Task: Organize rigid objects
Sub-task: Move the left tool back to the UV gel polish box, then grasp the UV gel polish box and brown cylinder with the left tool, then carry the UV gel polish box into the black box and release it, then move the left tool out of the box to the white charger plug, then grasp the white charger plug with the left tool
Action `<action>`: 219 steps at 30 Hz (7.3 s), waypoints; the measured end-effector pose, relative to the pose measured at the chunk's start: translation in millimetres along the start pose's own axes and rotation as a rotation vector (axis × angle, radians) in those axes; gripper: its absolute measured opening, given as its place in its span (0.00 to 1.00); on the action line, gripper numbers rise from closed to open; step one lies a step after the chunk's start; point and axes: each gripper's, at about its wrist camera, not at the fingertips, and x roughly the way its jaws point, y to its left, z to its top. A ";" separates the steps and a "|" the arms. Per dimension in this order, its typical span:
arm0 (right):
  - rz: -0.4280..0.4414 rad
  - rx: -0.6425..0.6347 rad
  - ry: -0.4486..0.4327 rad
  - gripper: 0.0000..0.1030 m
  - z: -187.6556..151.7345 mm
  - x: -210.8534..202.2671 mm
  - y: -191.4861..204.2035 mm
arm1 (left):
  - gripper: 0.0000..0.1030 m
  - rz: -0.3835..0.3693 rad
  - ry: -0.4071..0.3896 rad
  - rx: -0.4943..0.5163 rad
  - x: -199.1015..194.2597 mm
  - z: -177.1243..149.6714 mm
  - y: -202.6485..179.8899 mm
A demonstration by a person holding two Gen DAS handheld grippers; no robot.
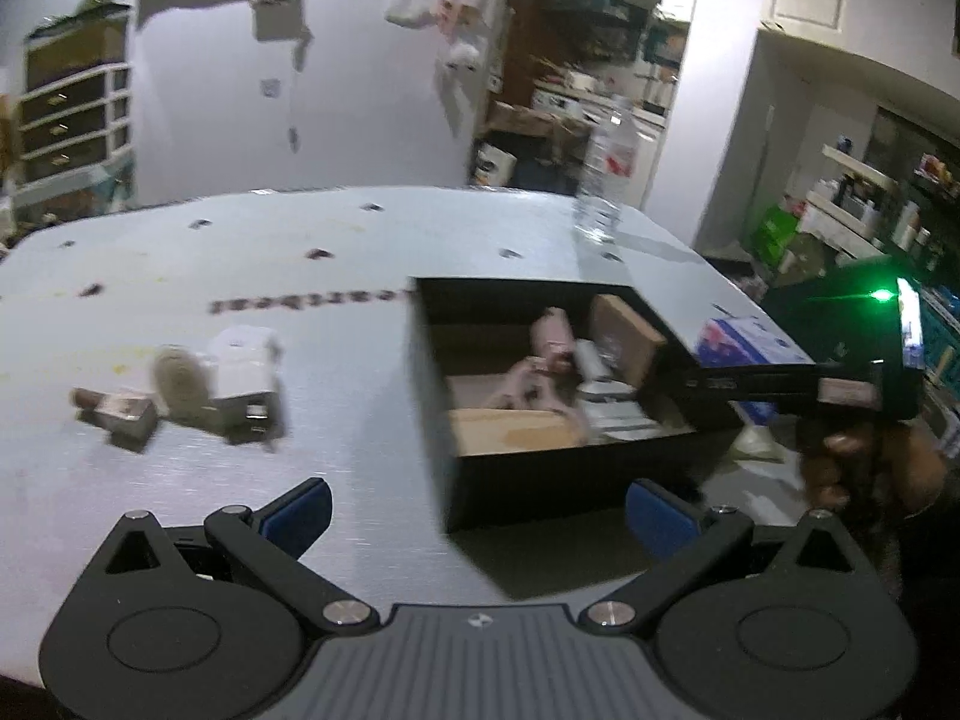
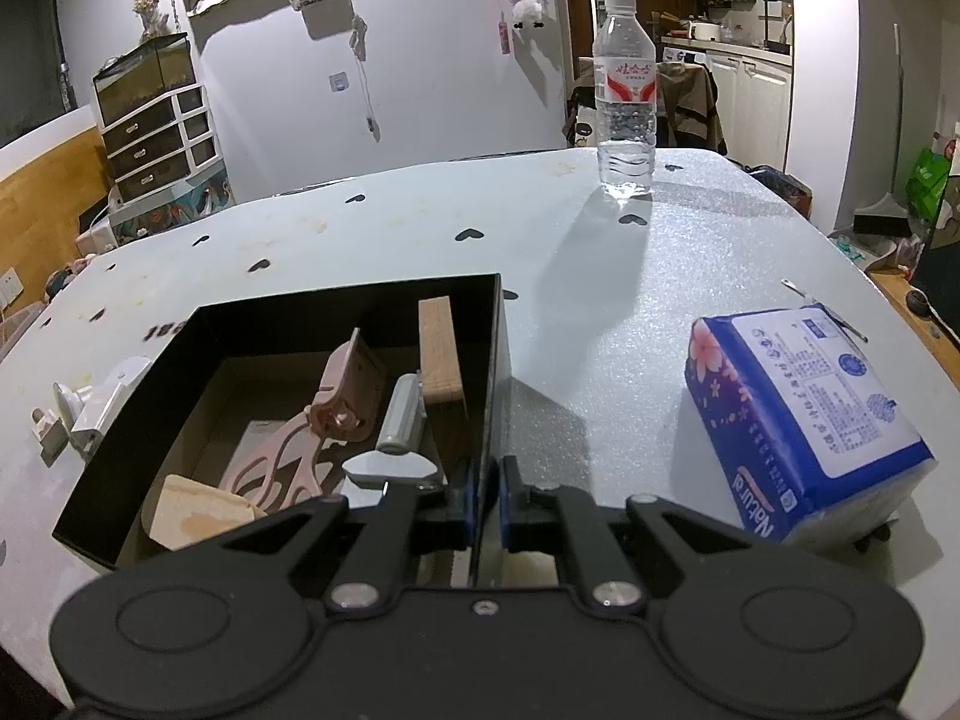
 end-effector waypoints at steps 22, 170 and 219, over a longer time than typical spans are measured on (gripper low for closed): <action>0.061 0.150 -0.039 0.27 -16.6 -5.4 -21.3 | 1.00 0.282 -0.141 -0.008 14.8 6.0 162.5; -0.087 0.058 -0.064 0.06 -25.7 -15.5 13.2 | 1.00 -0.078 -0.110 0.057 86.2 58.0 -3.9; -0.092 0.046 -0.067 0.06 -25.8 -16.9 14.5 | 0.65 0.281 -0.059 -0.191 134.8 27.5 115.3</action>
